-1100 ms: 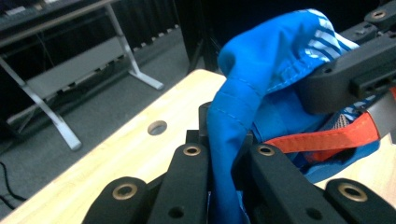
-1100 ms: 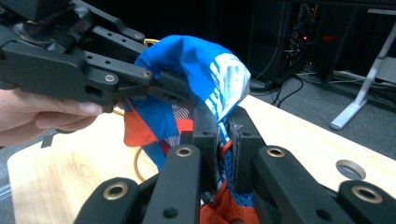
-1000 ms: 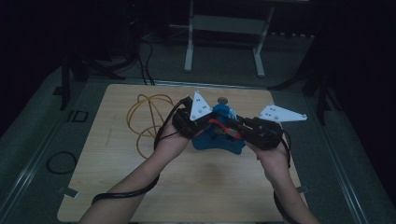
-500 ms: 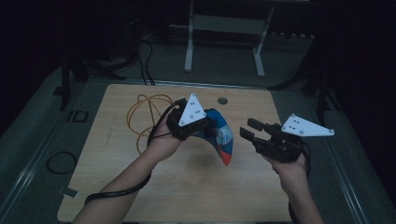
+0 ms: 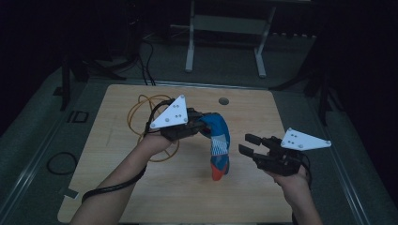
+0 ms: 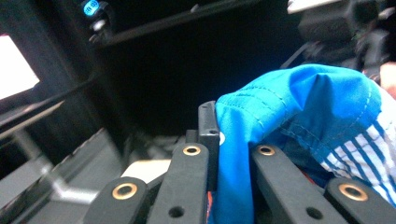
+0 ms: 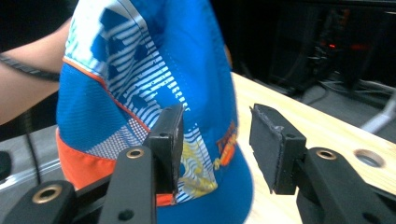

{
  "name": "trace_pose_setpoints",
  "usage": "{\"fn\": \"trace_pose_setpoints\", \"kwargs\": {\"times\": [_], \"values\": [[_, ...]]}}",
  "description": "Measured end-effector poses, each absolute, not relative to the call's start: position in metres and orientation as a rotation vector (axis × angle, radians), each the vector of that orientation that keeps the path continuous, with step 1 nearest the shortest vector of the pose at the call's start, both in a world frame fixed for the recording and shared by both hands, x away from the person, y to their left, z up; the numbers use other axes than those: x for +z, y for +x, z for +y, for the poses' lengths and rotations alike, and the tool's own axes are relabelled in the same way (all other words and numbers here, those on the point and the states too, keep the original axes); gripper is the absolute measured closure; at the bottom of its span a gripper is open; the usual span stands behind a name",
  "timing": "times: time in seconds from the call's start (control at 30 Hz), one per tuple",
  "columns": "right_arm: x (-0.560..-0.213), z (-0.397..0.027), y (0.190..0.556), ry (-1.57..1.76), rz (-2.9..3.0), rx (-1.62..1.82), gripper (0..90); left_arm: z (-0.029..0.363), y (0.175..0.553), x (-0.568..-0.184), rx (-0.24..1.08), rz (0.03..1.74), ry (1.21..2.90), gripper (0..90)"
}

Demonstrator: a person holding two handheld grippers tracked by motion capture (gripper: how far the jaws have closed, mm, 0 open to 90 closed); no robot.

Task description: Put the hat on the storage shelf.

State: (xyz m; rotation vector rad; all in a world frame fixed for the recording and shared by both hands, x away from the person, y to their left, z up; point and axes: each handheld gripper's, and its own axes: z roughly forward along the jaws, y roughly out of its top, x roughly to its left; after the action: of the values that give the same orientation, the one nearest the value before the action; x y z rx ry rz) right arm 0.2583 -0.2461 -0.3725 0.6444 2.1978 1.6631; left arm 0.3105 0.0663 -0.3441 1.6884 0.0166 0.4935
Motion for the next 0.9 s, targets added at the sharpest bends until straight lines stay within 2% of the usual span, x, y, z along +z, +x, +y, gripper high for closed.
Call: {"fn": "trace_pose_setpoints", "kwargs": {"times": [0.07, 0.2, 0.47, 0.5, 0.53, 0.57, 0.6, 0.67, 0.9], "values": [[-0.372, -0.243, 0.255, 0.617, 2.203, 1.666, 52.8, 0.067, 0.311, -0.344, 0.477, -0.002, 1.685, 89.3], [-0.369, -0.233, 0.25, 0.537, 2.222, 1.691, 51.5, 0.064, 0.311, -0.346, 0.358, -0.092, 1.635, 89.3], [-0.366, -0.22, 0.249, 0.473, 2.256, 1.721, 51.8, 0.055, 0.311, -0.348, 0.324, -0.145, 1.618, 89.3], [-0.366, -0.219, 0.248, 0.466, 2.254, 1.719, 53.3, 0.052, 0.311, -0.348, 0.316, -0.154, 1.627, 89.3], [-0.366, -0.219, 0.246, 0.467, 2.227, 1.698, 66.1, 0.052, 0.311, -0.348, 0.317, -0.155, 1.631, 89.3], [-0.366, -0.219, 0.246, 0.473, 2.217, 1.696, 70.0, 0.051, 0.312, -0.349, 0.308, -0.159, 1.633, 89.3], [-0.366, -0.22, 0.246, 0.473, 2.212, 1.702, 79.0, 0.051, 0.312, -0.349, 0.311, -0.154, 1.636, 89.3], [-0.365, -0.222, 0.247, 0.493, 2.195, 1.697, 89.8, 0.052, 0.312, -0.35, 0.292, -0.152, 1.63, 89.3], [-0.363, -0.225, 0.248, 0.524, 2.196, 1.694, 90.0, 0.055, 0.312, -0.349, 0.331, -0.138, 1.668, 89.1]]}}
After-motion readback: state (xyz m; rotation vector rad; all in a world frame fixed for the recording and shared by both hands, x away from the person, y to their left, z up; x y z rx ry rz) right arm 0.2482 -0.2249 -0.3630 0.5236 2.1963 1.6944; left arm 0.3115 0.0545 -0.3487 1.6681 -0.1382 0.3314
